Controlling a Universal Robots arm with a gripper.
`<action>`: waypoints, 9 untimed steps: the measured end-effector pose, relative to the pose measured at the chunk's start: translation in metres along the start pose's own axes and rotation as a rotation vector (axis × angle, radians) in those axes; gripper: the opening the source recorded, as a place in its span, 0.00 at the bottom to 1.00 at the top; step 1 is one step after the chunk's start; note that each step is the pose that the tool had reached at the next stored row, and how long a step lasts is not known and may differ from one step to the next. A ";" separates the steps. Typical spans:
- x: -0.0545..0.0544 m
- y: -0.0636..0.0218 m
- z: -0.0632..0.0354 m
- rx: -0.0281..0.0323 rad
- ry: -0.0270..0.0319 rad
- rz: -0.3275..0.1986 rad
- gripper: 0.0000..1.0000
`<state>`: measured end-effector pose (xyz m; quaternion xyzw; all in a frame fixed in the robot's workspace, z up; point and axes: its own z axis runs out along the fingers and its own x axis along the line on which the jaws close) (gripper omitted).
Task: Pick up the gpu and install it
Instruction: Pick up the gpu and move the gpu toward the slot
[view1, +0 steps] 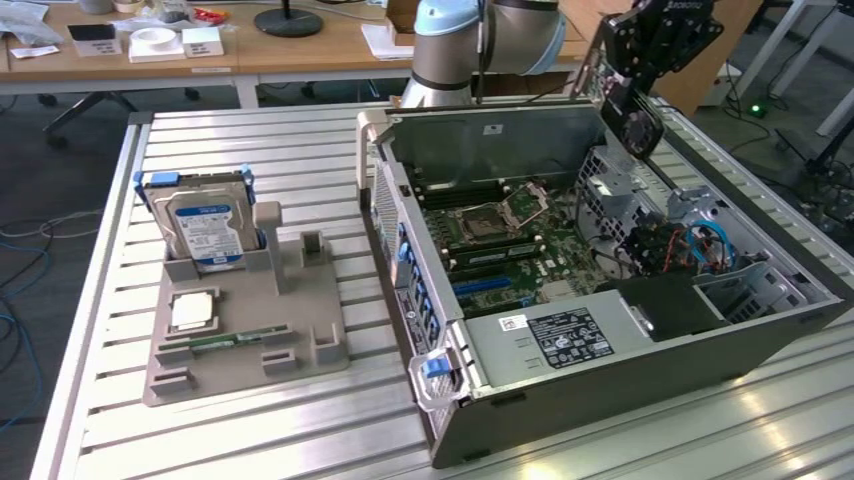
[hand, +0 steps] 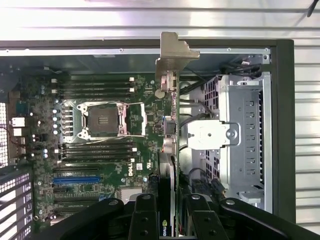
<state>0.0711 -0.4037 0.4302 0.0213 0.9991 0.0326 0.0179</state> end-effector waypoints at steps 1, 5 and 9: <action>0.000 -0.0015 0.0000 -0.0002 0.0000 0.000 0.26; -0.001 -0.0078 -0.0004 -0.0001 0.0000 0.000 0.26; -0.002 -0.0143 -0.0009 0.0000 0.0000 0.000 0.26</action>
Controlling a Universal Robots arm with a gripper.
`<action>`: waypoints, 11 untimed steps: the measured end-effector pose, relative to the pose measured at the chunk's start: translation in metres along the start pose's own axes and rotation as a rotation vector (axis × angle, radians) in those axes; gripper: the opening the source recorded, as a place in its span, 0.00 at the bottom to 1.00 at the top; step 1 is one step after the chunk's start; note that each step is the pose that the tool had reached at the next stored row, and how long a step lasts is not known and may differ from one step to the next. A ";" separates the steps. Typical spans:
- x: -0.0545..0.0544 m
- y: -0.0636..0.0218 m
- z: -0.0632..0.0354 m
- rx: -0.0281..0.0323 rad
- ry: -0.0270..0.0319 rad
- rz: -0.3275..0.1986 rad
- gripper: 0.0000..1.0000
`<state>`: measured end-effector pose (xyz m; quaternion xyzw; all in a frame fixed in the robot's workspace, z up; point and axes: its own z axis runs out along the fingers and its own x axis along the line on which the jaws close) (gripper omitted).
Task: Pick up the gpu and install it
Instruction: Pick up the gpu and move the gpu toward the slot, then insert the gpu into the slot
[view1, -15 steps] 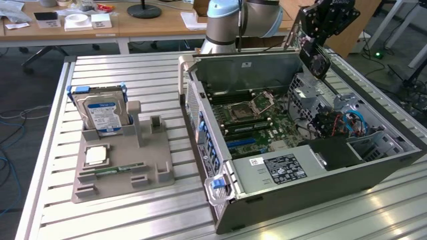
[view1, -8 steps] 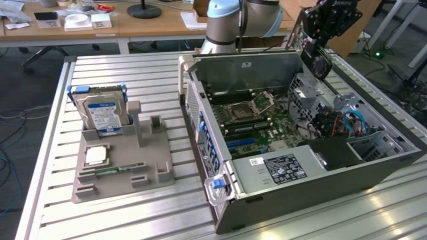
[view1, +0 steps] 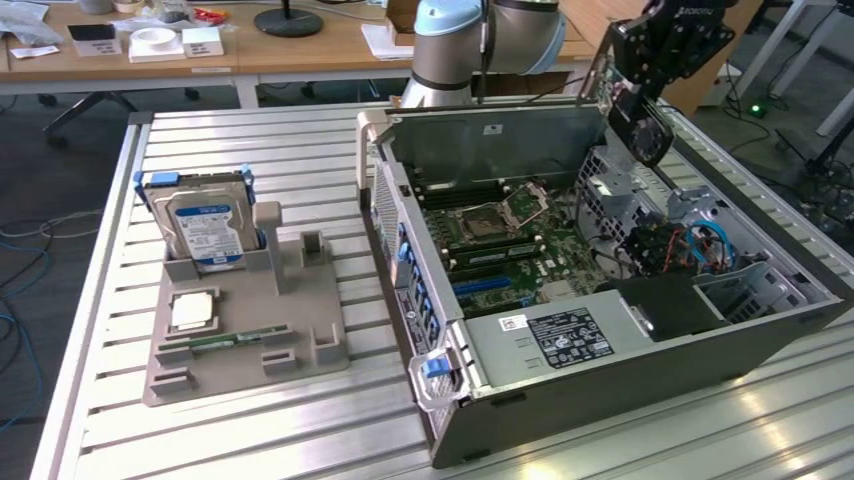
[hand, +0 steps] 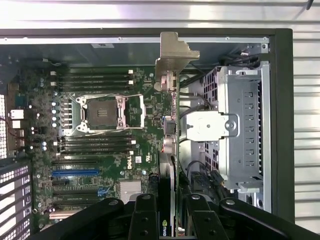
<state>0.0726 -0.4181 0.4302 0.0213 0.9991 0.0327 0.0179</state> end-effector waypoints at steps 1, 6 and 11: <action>0.000 -0.0015 -0.0001 -0.0001 0.0000 0.000 0.26; -0.001 -0.0062 -0.0003 -0.0001 0.0000 0.000 0.26; -0.001 -0.0064 -0.0003 0.0000 0.0000 0.000 0.26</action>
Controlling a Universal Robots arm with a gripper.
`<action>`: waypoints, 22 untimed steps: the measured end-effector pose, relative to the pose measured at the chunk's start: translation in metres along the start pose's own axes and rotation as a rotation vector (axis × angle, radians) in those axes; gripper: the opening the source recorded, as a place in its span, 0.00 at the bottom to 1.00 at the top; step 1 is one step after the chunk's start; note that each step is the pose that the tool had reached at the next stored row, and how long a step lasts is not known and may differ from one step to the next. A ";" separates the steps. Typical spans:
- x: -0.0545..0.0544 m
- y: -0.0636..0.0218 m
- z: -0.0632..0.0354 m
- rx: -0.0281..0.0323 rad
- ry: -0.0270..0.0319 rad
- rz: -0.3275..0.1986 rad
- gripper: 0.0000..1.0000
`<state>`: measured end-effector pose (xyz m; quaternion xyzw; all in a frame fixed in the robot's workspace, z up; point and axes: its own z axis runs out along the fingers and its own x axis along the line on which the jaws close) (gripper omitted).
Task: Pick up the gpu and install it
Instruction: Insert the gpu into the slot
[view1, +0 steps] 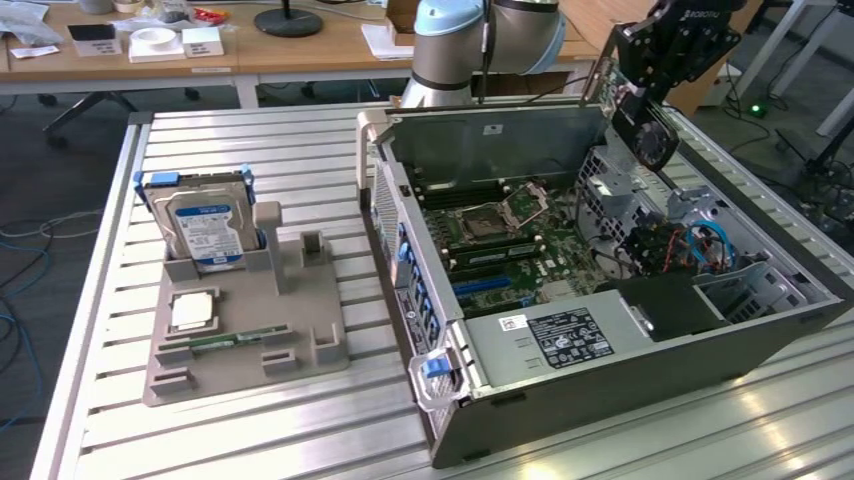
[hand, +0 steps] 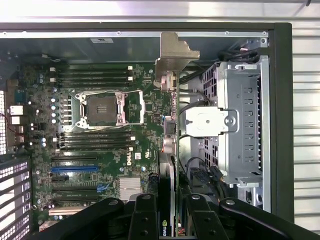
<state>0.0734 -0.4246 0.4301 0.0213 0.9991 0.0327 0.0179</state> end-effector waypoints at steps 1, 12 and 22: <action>0.000 0.0000 0.0000 0.0000 0.0000 0.000 0.26; 0.000 0.0000 0.0000 -0.0003 0.0006 -0.009 0.26; 0.001 0.0000 0.0000 -0.0034 0.0071 -0.108 0.26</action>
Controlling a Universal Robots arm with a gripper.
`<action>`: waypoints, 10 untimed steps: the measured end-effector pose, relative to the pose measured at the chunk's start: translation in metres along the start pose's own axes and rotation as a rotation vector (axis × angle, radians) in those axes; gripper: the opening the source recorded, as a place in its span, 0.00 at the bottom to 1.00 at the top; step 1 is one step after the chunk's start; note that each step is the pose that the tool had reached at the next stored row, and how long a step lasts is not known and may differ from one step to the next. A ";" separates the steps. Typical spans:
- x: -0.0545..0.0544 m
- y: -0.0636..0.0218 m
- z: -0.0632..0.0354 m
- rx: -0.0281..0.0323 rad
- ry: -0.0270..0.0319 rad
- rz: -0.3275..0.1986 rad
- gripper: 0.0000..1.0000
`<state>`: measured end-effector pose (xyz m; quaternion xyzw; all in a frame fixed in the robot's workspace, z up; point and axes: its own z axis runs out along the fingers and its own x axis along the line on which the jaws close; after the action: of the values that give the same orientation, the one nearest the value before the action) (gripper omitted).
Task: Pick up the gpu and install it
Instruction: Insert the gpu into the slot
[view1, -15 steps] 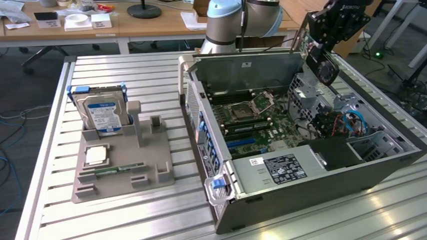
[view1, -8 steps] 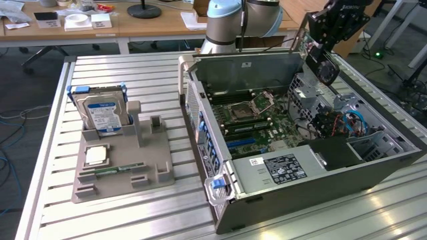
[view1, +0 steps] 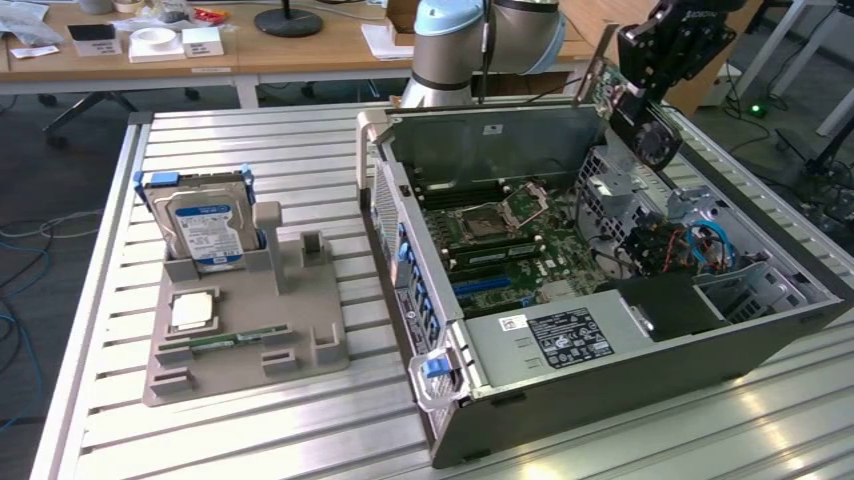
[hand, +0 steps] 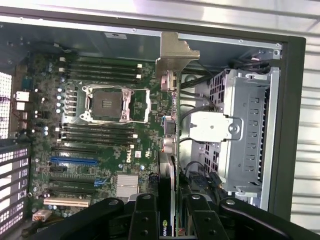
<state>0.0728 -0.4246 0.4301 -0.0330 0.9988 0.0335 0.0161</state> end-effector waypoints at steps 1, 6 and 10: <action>0.000 0.0000 0.0000 -0.0003 0.0004 -0.007 0.26; 0.002 0.0001 0.0001 -0.0014 0.0029 -0.045 0.26; 0.002 0.0001 0.0003 -0.0021 0.0054 -0.081 0.26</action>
<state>0.0708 -0.4246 0.4298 -0.0737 0.9966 0.0337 0.0147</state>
